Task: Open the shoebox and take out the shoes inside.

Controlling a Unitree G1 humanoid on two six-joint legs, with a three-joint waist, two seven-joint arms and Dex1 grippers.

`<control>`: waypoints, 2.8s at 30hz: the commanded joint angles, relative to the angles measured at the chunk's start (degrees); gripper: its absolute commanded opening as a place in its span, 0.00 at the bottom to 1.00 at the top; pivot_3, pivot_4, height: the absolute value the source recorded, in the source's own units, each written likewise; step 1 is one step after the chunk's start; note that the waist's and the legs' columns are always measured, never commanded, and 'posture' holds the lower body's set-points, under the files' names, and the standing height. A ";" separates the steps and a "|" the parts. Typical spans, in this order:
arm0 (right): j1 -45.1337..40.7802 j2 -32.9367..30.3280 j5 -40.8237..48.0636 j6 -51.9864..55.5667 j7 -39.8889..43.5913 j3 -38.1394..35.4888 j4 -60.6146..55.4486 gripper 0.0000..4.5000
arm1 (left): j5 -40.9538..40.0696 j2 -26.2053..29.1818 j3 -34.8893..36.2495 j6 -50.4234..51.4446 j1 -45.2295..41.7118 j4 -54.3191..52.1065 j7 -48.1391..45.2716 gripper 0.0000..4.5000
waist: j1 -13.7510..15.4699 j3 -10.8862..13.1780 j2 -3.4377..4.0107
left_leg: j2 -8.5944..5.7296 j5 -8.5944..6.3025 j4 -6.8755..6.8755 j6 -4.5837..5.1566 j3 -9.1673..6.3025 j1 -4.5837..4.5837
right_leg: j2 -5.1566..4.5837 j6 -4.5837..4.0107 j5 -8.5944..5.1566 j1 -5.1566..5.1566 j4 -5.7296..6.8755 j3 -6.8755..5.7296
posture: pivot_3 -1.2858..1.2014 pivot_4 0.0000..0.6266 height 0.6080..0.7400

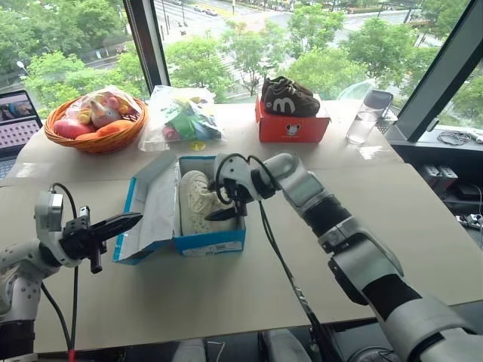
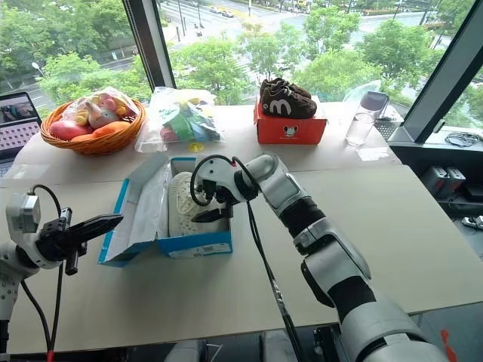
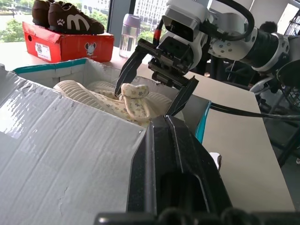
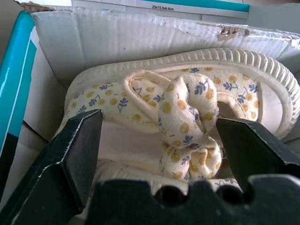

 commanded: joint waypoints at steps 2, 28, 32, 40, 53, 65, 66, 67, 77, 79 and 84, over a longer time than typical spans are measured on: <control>-0.73 0.36 -1.29 -0.59 0.40 -0.56 -0.01 0.53 | -0.07 0.16 0.16 -0.48 0.18 -1.40 -0.19 0.00 | -0.01 0.00 0.00 | 0.00 0.00 0.00 0.00 0.00 0.00 | 0.00 0.00 0.00 0.00 0.00 0.00 | 0.52 0.24 1.00; 0.46 2.55 1.08 5.62 -0.02 -5.61 -9.82 0.00 | 0.60 0.49 -1.16 -0.14 -0.13 -1.99 2.02 0.00 | -0.12 0.02 0.00 | 0.01 0.00 -0.07 0.00 0.00 -0.49 | 0.02 -0.03 -0.02 -0.57 0.08 0.01 | 0.52 0.24 1.00; -1.79 2.59 4.17 8.56 -1.70 -9.71 -11.50 0.00 | 0.31 0.57 -1.17 0.26 0.32 -2.91 2.04 0.00 | 0.05 0.07 -0.01 | 0.01 0.00 -0.09 0.00 -0.03 -0.65 | 0.03 -0.04 -0.01 -0.70 0.08 0.00 | 0.52 0.24 1.00; -6.15 1.88 9.33 13.73 -3.65 -15.79 -11.33 0.00 | 0.20 0.77 -0.81 0.89 0.73 -3.80 2.40 0.00 | 0.09 0.15 0.00 | 0.00 0.00 -0.10 0.00 -0.03 -0.69 | 0.01 -0.04 -0.02 -0.72 0.04 -0.01 | 0.52 0.24 1.00; -2.81 -12.95 12.44 23.50 -6.57 -22.33 -24.26 0.00 | -0.33 0.04 -0.16 0.99 1.36 -5.58 3.83 0.00 | 0.88 0.28 -0.02 | -0.06 0.00 -0.08 0.00 -0.03 -0.89 | -0.07 -0.01 -0.02 -0.77 -0.09 -0.04 | 0.52 0.24 1.00; 12.34 -31.24 -4.32 23.04 -15.35 -12.60 -32.78 0.00 | -0.48 -0.44 -0.10 0.67 2.21 -5.84 4.48 0.00 | 0.54 0.34 0.06 | -0.07 -0.01 -0.12 0.00 0.09 -0.92 | -0.10 0.06 0.01 -0.78 -0.34 0.03 | 0.52 0.24 1.00; 13.31 -32.27 -6.63 22.40 -15.88 -10.90 -32.63 0.00 | -0.45 -0.43 -0.18 0.69 2.09 -5.66 4.41 0.00 | 0.43 0.35 0.07 | -0.08 0.00 -0.12 0.00 0.10 -0.92 | -0.11 0.07 0.01 -0.77 -0.34 0.05 | 0.52 0.24 1.00; 14.11 -33.12 -8.62 21.76 -16.33 -9.38 -32.47 0.00 | -0.44 -0.42 -0.27 0.76 1.98 -5.52 4.34 0.00 | 0.36 0.36 0.08 | -0.08 0.00 -0.11 0.00 0.10 -0.92 | -0.10 0.08 0.02 -0.77 -0.34 0.06 | 0.52 0.24 1.00; 14.88 -31.48 -10.42 21.20 -17.95 -8.75 -30.48 0.35 | 0.09 -0.16 -1.09 0.88 0.94 -4.29 3.80 0.00 | 0.19 0.38 0.08 | -0.09 0.00 -0.04 0.00 0.12 -0.92 | -0.11 0.16 0.08 -0.73 -0.35 0.09 | 0.52 0.24 1.00; 14.85 -31.35 -10.21 21.53 -18.12 -9.29 -30.14 0.51 | 0.09 -0.14 -1.15 0.96 0.80 -4.09 3.74 0.00 | 0.22 0.38 0.09 | -0.09 0.00 -0.04 0.00 0.11 -0.92 | -0.11 0.16 0.08 -0.72 -0.35 0.09 | 0.52 0.24 1.00; 13.84 -30.46 -8.13 22.60 -18.97 -11.91 -30.75 0.89 | 0.19 -0.19 -1.42 0.90 0.50 -3.68 3.64 0.00 | 0.25 0.38 0.08 | -0.09 0.00 -0.04 0.00 0.10 -0.92 | -0.11 0.16 0.08 -0.71 -0.36 0.09 | 0.52 0.24 1.00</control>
